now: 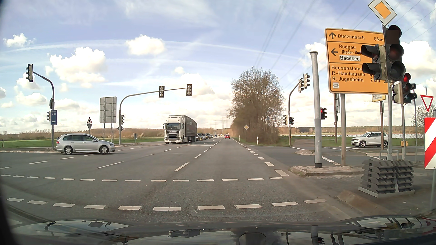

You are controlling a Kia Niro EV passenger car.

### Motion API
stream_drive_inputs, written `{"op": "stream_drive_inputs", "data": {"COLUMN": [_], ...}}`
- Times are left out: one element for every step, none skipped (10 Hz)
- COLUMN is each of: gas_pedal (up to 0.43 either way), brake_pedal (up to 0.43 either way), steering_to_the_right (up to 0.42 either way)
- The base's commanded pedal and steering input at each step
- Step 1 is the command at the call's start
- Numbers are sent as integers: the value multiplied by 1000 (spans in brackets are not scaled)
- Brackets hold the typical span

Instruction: Follow the waypoints while adhering to traffic rules and regulations

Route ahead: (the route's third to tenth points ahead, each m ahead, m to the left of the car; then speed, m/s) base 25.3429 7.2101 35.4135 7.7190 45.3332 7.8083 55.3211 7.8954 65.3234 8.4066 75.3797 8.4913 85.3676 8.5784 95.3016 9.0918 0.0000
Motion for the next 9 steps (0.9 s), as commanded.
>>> {"op": "stream_drive_inputs", "data": {"gas_pedal": [0,0,0,0,0,0,0,0,0], "brake_pedal": [305,305,305,305,305,305,305,305,305], "steering_to_the_right": [-4,-4,-4,-4,-4,-4,-4,-4,-4]}}
